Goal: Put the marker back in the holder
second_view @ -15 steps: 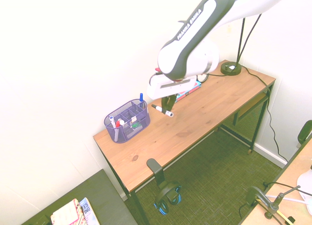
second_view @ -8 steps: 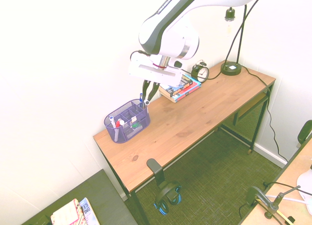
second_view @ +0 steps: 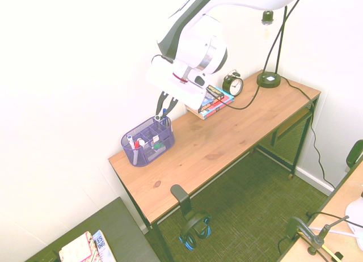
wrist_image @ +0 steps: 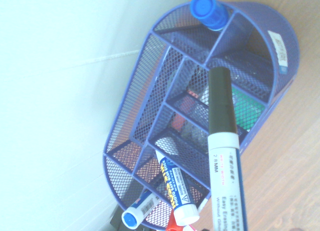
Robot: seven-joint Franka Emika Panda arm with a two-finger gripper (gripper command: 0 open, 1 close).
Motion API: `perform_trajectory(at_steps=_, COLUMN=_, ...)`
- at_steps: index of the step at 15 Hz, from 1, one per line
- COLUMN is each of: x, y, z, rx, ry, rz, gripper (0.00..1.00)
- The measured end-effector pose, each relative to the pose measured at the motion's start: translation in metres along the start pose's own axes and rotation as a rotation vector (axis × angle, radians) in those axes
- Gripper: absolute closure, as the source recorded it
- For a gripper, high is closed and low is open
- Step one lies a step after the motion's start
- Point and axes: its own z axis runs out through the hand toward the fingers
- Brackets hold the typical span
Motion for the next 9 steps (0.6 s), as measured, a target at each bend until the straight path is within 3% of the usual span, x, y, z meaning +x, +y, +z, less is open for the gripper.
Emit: perform_trajectory(at_steps=9, x=0.019, y=0.007, z=0.018, rx=0.031, ry=-0.012, rz=0.12, gripper=1.0)
